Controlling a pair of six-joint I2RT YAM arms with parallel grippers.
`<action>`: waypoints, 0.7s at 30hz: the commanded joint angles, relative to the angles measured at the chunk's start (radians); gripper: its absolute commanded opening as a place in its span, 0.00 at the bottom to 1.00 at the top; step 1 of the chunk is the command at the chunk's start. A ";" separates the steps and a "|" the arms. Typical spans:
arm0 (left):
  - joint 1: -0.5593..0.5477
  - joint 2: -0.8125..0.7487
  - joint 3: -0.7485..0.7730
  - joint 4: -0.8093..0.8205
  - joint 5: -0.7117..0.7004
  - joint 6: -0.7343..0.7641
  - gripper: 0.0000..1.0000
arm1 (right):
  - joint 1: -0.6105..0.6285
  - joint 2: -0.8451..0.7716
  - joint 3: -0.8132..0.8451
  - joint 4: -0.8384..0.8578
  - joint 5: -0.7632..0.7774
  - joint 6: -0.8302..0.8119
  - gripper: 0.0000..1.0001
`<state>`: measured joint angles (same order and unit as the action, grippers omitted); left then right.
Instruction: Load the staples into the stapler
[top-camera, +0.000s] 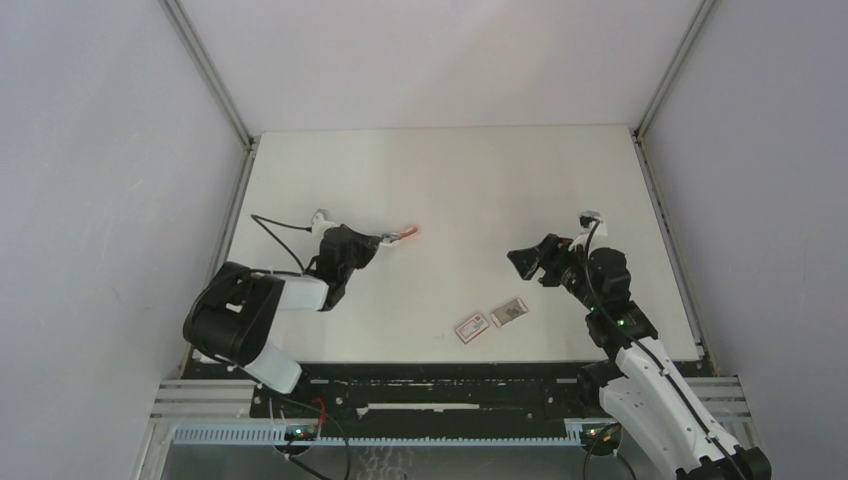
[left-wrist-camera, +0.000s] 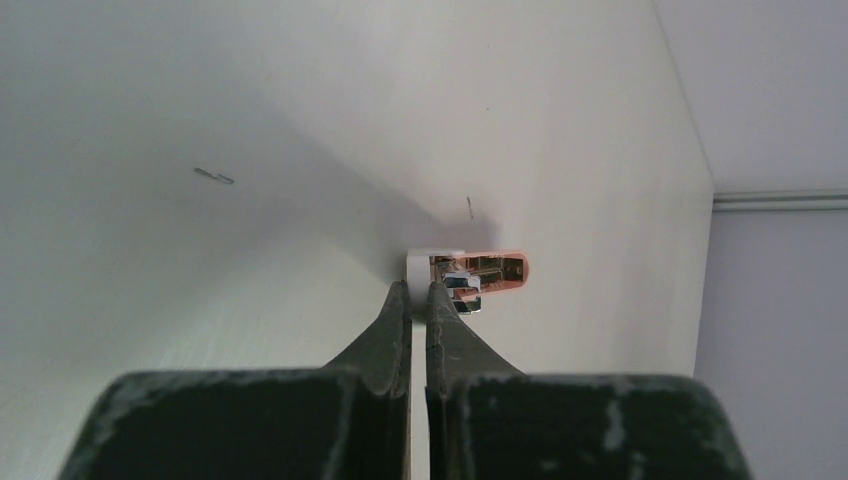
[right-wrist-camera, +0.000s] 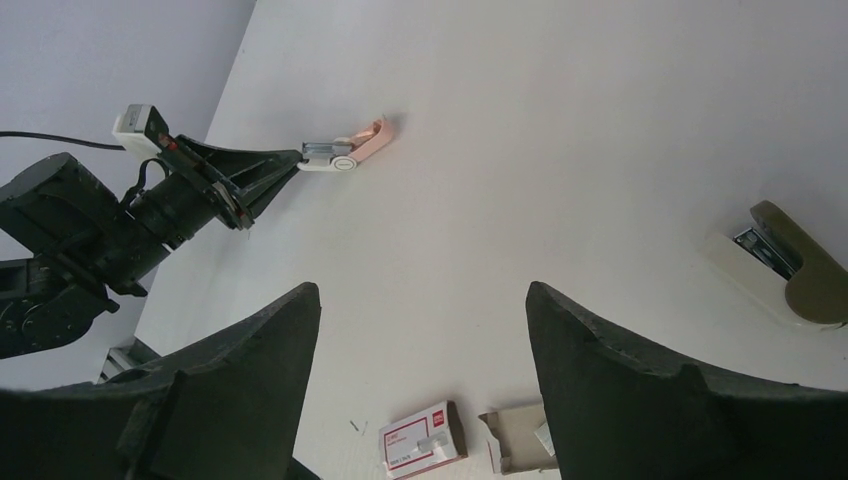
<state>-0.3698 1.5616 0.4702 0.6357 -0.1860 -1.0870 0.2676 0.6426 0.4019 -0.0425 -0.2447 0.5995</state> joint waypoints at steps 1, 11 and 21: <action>0.006 0.020 0.034 0.061 0.031 0.030 0.00 | -0.008 -0.002 0.040 0.006 0.014 -0.016 0.75; 0.005 0.020 0.003 0.054 0.033 0.032 0.24 | -0.031 -0.030 0.041 -0.036 0.039 -0.034 0.78; 0.029 -0.030 -0.050 0.005 -0.007 0.041 0.34 | -0.065 -0.065 0.041 -0.066 0.031 -0.049 0.79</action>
<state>-0.3515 1.5776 0.4431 0.6411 -0.1673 -1.0771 0.2173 0.5953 0.4019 -0.1139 -0.2184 0.5777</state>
